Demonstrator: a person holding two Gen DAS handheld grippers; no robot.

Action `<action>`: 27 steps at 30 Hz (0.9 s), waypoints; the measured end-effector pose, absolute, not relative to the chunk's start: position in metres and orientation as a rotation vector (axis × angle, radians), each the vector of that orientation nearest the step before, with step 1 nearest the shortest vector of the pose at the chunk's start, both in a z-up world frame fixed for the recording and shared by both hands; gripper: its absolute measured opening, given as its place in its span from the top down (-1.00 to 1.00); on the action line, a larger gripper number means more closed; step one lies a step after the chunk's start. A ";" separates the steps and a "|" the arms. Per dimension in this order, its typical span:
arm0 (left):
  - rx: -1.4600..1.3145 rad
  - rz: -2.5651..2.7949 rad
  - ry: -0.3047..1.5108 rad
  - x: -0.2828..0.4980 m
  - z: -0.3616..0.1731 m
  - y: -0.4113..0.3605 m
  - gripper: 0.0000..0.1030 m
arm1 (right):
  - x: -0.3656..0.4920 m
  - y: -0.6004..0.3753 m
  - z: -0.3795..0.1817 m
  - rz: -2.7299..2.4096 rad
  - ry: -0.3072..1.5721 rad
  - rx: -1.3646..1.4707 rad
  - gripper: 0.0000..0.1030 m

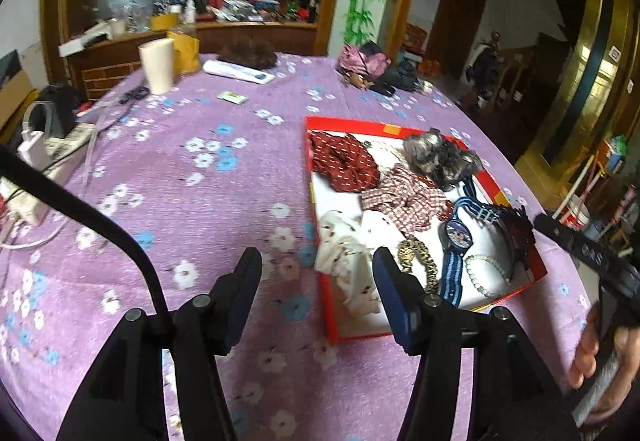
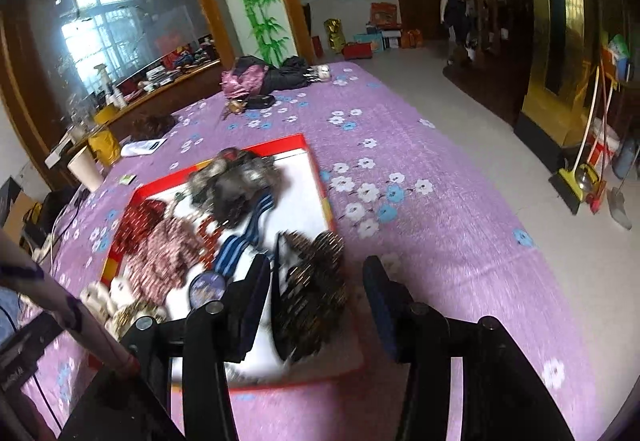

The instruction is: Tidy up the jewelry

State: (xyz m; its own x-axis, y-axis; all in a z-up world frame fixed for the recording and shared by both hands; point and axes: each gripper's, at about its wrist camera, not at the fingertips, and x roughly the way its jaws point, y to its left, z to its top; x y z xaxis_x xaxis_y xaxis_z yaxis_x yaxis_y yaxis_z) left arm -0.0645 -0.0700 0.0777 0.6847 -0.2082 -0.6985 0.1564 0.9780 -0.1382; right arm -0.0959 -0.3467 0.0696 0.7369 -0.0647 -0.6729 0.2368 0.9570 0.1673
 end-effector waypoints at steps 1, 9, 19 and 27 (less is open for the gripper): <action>-0.064 -0.190 0.778 -0.068 0.079 -0.068 -0.10 | -0.102 -0.339 0.072 -0.169 0.715 0.228 -0.01; -0.006 -0.082 0.636 -0.103 0.096 -0.060 -0.48 | -0.133 -0.305 0.075 -0.159 0.678 0.178 -0.11; 0.088 0.094 0.419 -0.144 0.119 -0.059 -0.92 | -0.161 -0.280 0.078 -0.160 0.652 0.121 -0.11; 0.071 0.142 0.366 -0.163 0.129 -0.052 -1.00 | -0.170 -0.270 0.076 -0.153 0.654 0.102 -0.12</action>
State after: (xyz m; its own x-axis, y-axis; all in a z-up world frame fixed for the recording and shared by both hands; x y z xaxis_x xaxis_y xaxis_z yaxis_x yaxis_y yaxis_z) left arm -0.1630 -0.0520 0.1290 0.9238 0.1515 -0.3518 -0.1256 0.9875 0.0952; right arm -0.1695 -0.2702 0.0761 0.7831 -0.1090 -0.6123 0.1735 0.9837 0.0467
